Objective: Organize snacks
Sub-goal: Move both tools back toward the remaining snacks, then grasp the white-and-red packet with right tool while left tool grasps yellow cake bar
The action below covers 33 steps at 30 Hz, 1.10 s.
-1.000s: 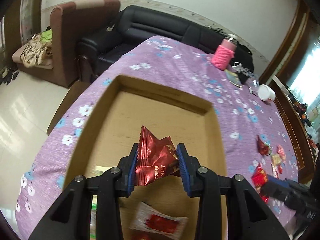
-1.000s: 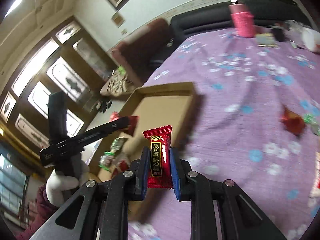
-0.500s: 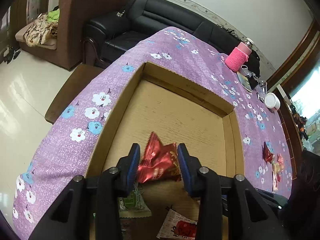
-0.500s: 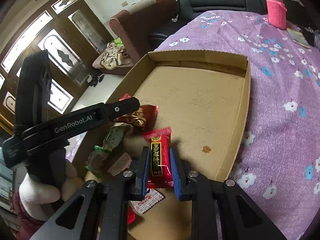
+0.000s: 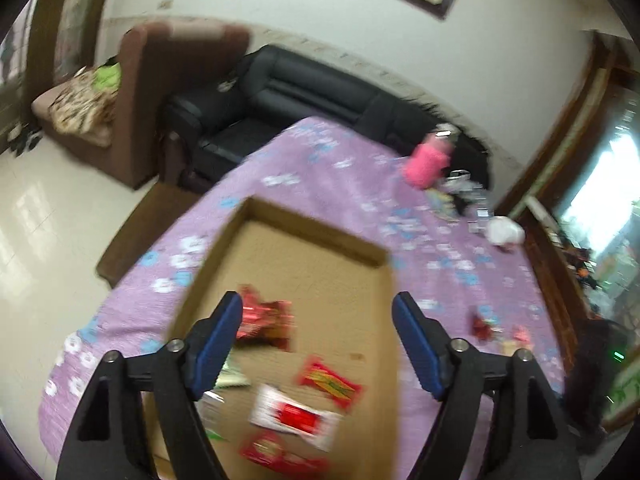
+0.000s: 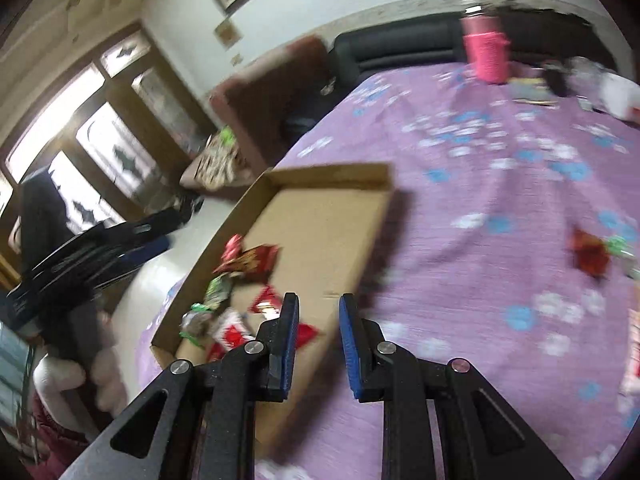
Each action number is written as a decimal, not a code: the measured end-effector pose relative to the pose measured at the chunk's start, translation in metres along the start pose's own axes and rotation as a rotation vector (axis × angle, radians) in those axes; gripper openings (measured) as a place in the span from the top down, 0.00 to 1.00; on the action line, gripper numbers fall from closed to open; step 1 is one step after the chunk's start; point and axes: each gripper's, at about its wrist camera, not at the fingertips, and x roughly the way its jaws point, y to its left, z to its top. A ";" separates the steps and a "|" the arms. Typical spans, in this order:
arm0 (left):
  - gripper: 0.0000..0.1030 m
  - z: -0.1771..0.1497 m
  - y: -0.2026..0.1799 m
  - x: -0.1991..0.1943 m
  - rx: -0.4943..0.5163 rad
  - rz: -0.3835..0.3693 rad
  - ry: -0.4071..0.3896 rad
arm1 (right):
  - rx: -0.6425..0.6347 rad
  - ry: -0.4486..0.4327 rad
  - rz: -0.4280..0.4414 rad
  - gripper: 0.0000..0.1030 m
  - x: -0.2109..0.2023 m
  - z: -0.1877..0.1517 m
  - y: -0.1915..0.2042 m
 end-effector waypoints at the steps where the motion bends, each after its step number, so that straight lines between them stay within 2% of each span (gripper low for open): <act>1: 0.20 -0.003 -0.010 -0.006 0.010 -0.032 -0.007 | 0.025 -0.030 -0.028 0.78 -0.018 -0.002 -0.019; 4: 0.16 -0.019 -0.046 -0.022 0.033 -0.147 -0.017 | 0.104 -0.098 -0.133 0.78 -0.068 -0.009 -0.077; 8: 0.16 -0.054 -0.096 -0.012 0.036 -0.313 0.062 | 0.210 -0.145 -0.282 0.78 -0.118 -0.023 -0.149; 10: 0.16 -0.071 -0.116 0.000 0.045 -0.347 0.107 | 0.246 -0.138 -0.312 0.79 -0.130 -0.028 -0.171; 14: 0.16 -0.105 -0.147 0.025 0.087 -0.319 0.189 | 0.277 -0.116 -0.309 0.79 -0.132 -0.036 -0.192; 16: 0.16 -0.116 -0.154 0.031 0.106 -0.302 0.214 | 0.273 -0.096 -0.272 0.79 -0.122 -0.037 -0.193; 20: 0.16 -0.121 -0.149 0.029 0.105 -0.252 0.200 | 0.268 -0.053 -0.254 0.79 -0.097 -0.038 -0.193; 23: 0.16 -0.118 -0.139 0.027 0.079 -0.234 0.187 | 0.255 -0.031 -0.288 0.77 -0.079 -0.035 -0.189; 27: 0.16 -0.117 -0.131 0.028 0.064 -0.228 0.187 | 0.222 -0.010 -0.337 0.68 -0.062 -0.032 -0.186; 30: 0.16 -0.119 -0.131 0.030 0.064 -0.233 0.197 | 0.185 0.010 -0.382 0.67 -0.051 -0.028 -0.180; 31: 0.16 -0.119 -0.131 0.030 0.065 -0.234 0.198 | 0.174 0.021 -0.396 0.64 -0.047 -0.027 -0.178; 33: 0.16 -0.119 -0.131 0.030 0.065 -0.235 0.197 | 0.148 0.014 -0.424 0.62 -0.043 -0.027 -0.174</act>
